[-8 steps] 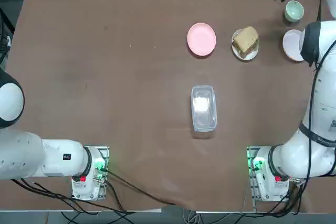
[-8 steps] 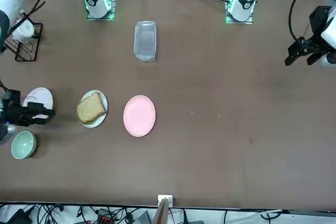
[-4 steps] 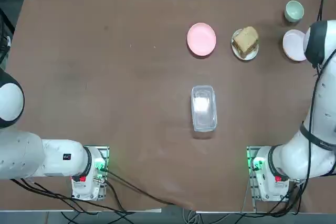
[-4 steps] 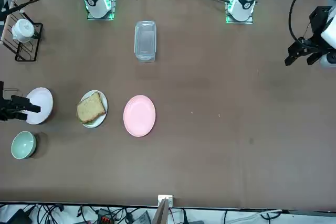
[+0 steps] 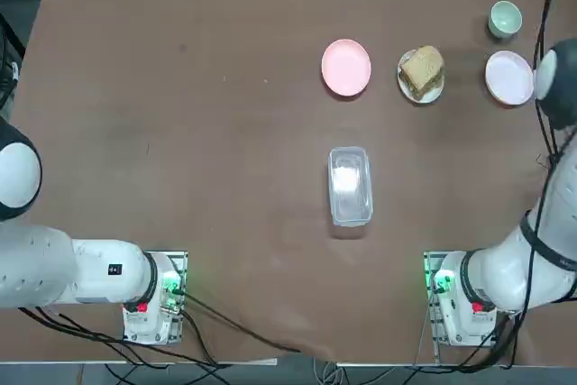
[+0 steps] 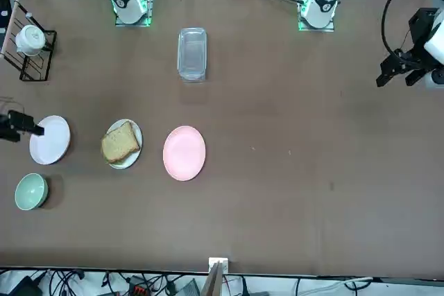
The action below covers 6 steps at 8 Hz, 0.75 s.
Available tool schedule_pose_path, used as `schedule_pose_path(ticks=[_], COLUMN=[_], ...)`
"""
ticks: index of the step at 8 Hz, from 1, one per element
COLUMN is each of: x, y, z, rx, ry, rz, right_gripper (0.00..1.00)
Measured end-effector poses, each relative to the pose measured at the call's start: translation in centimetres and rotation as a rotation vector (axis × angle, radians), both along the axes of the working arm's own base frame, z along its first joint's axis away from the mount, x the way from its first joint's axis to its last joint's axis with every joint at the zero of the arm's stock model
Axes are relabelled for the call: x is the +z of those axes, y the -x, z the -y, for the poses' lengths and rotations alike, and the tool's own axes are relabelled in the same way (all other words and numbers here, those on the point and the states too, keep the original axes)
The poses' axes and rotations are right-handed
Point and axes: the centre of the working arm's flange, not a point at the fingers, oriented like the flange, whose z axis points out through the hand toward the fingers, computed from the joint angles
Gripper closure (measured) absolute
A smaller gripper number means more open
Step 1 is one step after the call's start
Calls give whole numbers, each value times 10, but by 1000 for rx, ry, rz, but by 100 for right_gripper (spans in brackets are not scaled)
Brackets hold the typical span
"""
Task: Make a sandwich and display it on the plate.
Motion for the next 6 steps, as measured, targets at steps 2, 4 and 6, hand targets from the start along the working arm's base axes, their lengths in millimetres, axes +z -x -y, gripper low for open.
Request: schedule_pose_path(ticks=[2,4,6], x=[23,44,54], y=[23,48,74], z=[-28,-53,-86], rx=[-65,-152,-205], ry=[13,7,55], rz=[-9,-9,-14], right_gripper=[0,1,1])
